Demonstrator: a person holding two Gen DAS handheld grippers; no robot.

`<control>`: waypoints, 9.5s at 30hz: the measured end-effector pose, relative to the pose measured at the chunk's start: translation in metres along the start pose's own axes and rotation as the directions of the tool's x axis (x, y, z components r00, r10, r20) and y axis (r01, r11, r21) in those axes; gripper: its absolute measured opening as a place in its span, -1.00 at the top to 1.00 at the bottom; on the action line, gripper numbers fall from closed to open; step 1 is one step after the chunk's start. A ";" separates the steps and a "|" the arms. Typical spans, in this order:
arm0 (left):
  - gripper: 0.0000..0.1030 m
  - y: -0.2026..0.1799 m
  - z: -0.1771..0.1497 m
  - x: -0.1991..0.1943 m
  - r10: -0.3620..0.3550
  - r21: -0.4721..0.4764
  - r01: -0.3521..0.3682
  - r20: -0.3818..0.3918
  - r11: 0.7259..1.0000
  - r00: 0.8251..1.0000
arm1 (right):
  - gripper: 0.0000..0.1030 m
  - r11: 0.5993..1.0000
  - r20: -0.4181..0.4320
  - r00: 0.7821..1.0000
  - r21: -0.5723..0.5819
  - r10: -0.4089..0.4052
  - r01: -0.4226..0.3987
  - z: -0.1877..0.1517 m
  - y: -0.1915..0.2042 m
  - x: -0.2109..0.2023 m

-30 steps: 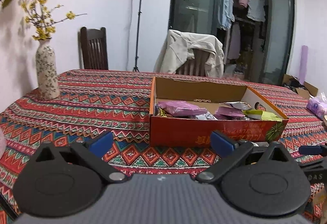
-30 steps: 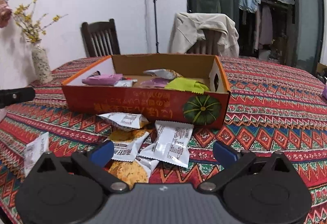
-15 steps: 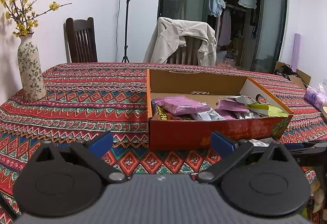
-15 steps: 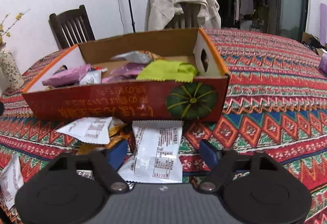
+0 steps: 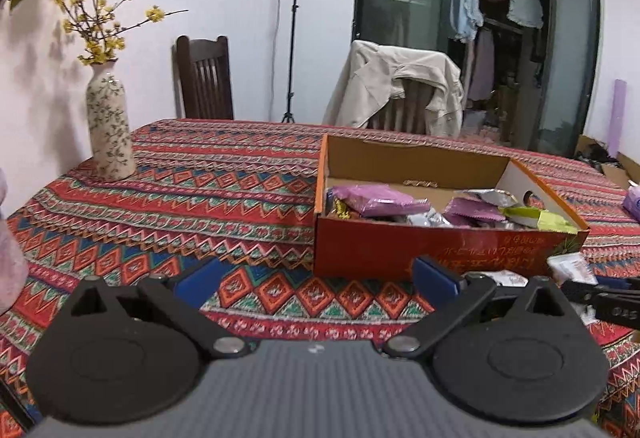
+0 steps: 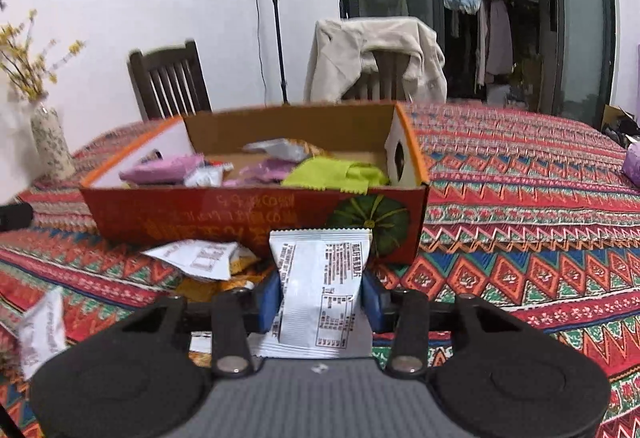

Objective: Organize snacks
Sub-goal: 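Grasp a white packet with the right tool while the left grasps another white packet, then lift and carry both white packets over the cardboard box, then open both tools to drop the white packets into the box, then move both tools back over the snack pile, then grasp a pumpkin-seed crisp packet with the right tool, then grasp another pumpkin-seed crisp packet with the left tool while the right holds its packet, then lift and carry both crisp packets over the cardboard box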

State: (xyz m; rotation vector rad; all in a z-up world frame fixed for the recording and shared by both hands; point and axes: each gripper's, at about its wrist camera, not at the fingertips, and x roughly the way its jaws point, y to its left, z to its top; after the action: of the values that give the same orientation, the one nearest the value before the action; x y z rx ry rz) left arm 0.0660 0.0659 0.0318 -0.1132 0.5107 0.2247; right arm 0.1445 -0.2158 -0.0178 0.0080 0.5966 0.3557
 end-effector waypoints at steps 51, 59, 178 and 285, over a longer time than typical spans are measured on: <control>0.16 -0.015 -0.039 0.006 0.002 -0.026 -0.006 -0.121 1.000 0.993 | 0.17 0.998 0.046 0.997 -0.015 0.060 -0.060 -0.026 0.007 -0.041; 0.16 -0.030 -0.001 -0.002 -0.053 0.004 0.053 -0.012 0.999 0.999 | 0.18 0.998 0.098 0.993 -0.015 0.059 -0.058 -0.003 0.007 -0.046; -1.00 0.002 -0.027 0.017 -0.090 -0.067 0.084 -0.097 0.994 0.991 | -1.00 0.995 -0.088 0.993 -0.046 0.079 -0.083 -0.026 0.040 -0.005; 0.06 -0.114 -0.030 0.062 -0.163 0.077 0.188 -0.253 0.979 0.954 | 0.05 0.994 0.026 0.999 0.101 -0.038 0.035 -0.035 -0.040 -0.026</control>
State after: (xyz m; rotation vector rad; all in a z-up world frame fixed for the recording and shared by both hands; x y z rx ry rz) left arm 0.1321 -0.0379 -0.0192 -0.0882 0.7541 0.0095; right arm 0.1179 -0.2656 -0.0372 0.0983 0.5855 0.2896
